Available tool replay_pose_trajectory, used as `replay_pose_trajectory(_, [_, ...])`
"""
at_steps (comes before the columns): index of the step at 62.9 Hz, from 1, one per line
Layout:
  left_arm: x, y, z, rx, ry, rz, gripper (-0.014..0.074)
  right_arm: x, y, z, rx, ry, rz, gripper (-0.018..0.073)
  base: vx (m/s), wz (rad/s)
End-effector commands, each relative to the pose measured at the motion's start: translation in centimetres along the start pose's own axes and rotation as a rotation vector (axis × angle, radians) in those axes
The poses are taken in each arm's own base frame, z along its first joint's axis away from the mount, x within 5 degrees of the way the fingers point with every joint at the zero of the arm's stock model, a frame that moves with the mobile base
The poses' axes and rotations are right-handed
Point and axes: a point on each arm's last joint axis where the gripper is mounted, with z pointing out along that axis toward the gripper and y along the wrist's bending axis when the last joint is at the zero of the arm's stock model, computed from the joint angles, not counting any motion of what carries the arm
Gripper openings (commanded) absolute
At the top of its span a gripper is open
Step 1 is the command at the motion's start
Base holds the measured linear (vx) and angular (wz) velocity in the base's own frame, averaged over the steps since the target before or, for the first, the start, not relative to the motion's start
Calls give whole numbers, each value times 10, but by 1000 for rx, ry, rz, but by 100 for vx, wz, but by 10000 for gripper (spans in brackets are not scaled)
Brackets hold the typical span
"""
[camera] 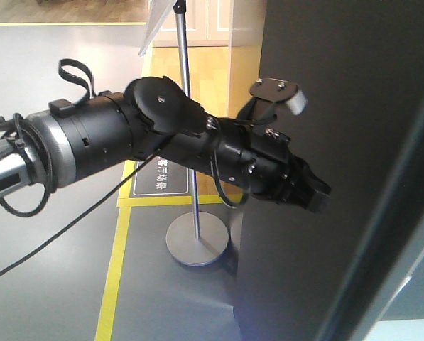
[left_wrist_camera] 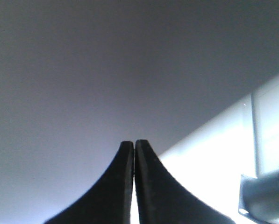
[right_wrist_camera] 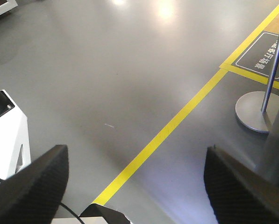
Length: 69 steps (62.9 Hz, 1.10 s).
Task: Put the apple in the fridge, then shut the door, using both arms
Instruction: 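Push the door edge with the left gripper to swing it shut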
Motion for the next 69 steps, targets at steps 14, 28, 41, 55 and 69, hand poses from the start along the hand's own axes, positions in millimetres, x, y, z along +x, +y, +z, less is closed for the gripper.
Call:
replay_pose_trajectory(14, [-13,-11,-22,-86,-27,29,-6,-11,1,-3,-5,-66,4,579,0,0])
replay_pose_trajectory(28, [-12,-5,-48,-333,35,54,-6,-11,1,-3,-5,-66,4,579,0,0])
replay_pose_trajectory(41, [-11,-16,-82,-439,-28,79,-6,-11,1,-3,-5,-66,4,579,0,0])
replay_pose_trajectory(55, [26,-12,-117,-515,-92,62,-6,-12,2,-3,-10,-75,8,579,0,0])
replay_pose_trajectory(69, [68,5,-166,-639,-138,-22,-6,-14,-2,-2,33,-92,7,569,0,0])
